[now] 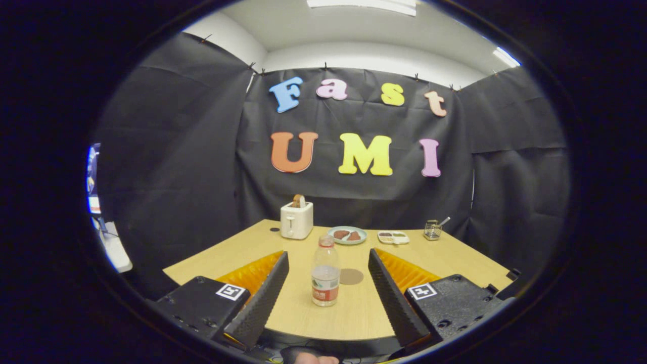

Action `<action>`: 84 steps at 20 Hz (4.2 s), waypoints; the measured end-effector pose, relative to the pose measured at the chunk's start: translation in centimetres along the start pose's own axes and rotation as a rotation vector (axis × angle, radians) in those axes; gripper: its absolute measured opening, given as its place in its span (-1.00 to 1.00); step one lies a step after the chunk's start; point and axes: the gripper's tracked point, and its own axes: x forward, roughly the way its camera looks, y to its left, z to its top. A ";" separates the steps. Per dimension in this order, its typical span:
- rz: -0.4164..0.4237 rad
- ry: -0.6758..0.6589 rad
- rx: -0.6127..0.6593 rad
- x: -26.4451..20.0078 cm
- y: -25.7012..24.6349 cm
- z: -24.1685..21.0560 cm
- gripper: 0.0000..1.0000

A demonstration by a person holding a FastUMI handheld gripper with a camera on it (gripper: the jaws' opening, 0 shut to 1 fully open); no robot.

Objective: Take the bottle from table, then pour the juice into the cup, finally place the bottle on the coaster

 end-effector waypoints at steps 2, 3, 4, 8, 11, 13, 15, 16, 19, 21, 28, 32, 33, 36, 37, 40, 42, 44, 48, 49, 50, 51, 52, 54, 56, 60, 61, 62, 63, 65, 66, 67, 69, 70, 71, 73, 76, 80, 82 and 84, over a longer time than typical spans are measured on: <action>-0.007 0.029 -0.037 0.7 -0.2 -2.5 1.00; -0.005 0.037 -0.048 1.2 -0.2 -3.3 1.00; 0.003 0.038 -0.051 1.7 0.0 -3.9 1.00; 0.029 0.046 -0.005 3.8 0.3 -6.5 1.00; 0.034 0.061 0.015 5.5 -0.3 -8.3 1.00; 0.027 0.066 0.012 6.4 -0.7 -8.9 1.00; 0.035 0.071 0.018 7.1 -0.6 -9.3 1.00; 0.037 0.074 0.021 7.5 -0.7 -9.5 1.00; 0.028 0.089 0.021 8.9 -1.3 -10.3 1.00; 0.046 0.098 0.020 10.1 -0.8 -10.9 1.00; 0.071 0.166 0.002 14.0 -0.2 -13.0 1.00; 0.079 0.165 -0.028 15.0 0.2 -12.8 1.00; 0.085 0.167 -0.025 15.1 0.4 -12.9 1.00; 0.097 0.155 -0.022 15.4 0.8 -12.4 1.00; 0.098 0.151 -0.026 15.6 0.9 -12.1 1.00; 0.092 0.143 -0.023 15.9 0.7 -11.6 1.00; 0.099 0.135 -0.014 16.1 1.1 -11.2 0.84; 0.105 0.134 -0.013 16.1 1.2 -11.3 0.69; 0.123 0.131 -0.005 14.5 1.4 -10.1 0.61; 0.113 0.121 0.001 13.9 1.2 -9.2 0.60; 0.115 0.108 0.014 13.2 1.1 -8.3 0.59; 0.122 0.095 0.032 12.9 1.5 -7.4 0.58; 0.133 0.085 0.051 12.3 1.8 -6.5 0.58; 0.183 0.066 0.085 11.3 3.1 -4.7 0.58; 0.234 0.064 0.111 10.2 4.5 -3.5 0.58; 0.269 0.043 0.171 8.7 6.0 -1.2 0.56; 0.287 0.038 0.196 8.5 6.5 -1.0 0.55; 0.297 0.033 0.228 8.3 6.6 -0.9 0.55; 0.299 0.029 0.261 8.1 6.3 -0.8 0.54; 0.303 0.034 0.330 8.2 6.0 -1.3 0.53; 0.303 0.048 0.367 8.3 5.7 -1.7 0.52; 0.304 0.047 0.403 8.3 5.4 -1.8 0.53; 0.303 0.045 0.488 8.7 4.5 -1.6 0.53; 0.305 0.048 0.536 8.6 4.4 -1.8 0.53; 0.303 0.047 0.584 8.8 3.9 -1.9 0.53; 0.297 0.050 0.669 9.1 3.0 -2.2 0.52; 0.306 0.057 0.799 9.4 2.5 -2.4 0.52; 0.314 0.032 0.959 9.9 1.6 -2.5 0.51; 0.309 0.022 1.028 10.0 0.9 -2.8 0.51; 0.319 0.015 1.108 10.4 0.3 -2.9 0.52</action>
